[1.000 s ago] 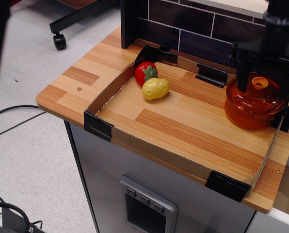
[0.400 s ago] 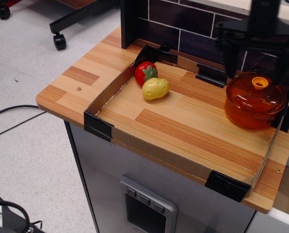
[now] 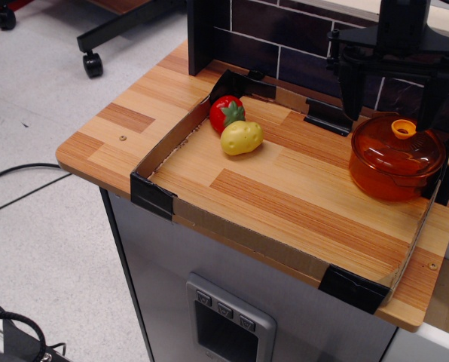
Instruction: Put lid on pot
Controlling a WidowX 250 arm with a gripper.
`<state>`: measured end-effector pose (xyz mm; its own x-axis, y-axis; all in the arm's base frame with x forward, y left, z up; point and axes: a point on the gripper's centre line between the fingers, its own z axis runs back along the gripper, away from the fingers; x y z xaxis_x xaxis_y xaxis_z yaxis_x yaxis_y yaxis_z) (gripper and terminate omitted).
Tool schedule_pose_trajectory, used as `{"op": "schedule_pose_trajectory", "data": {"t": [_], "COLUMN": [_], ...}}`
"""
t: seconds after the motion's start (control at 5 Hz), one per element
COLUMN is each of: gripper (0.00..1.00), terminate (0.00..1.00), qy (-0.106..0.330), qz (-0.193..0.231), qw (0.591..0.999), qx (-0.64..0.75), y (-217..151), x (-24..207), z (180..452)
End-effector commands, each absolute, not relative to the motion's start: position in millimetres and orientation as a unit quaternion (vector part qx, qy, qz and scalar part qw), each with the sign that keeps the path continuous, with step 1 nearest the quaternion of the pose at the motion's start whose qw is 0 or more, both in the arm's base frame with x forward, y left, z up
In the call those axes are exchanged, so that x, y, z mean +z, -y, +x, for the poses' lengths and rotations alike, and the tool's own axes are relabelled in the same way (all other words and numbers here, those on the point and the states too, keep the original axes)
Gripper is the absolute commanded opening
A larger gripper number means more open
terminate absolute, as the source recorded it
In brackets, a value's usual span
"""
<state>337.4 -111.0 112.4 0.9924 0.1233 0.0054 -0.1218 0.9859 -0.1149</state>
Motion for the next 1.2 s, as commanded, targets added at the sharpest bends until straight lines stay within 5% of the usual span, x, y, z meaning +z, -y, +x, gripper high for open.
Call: {"op": "schedule_pose_trajectory", "data": {"t": [0.0,0.8,1.0], "gripper": [1.00,1.00,1.00], "terminate": [0.00,0.00,1.00], "qy": [0.040,0.040,0.040], "qz": [-0.067,-0.067,-0.067], "qw": [0.995,0.995,0.995], "qx": [0.056,0.056,0.056], "y": [109.1,109.1,109.1], "x": [135.3,135.3,135.3], "z": [339.9,339.9,339.9]}}
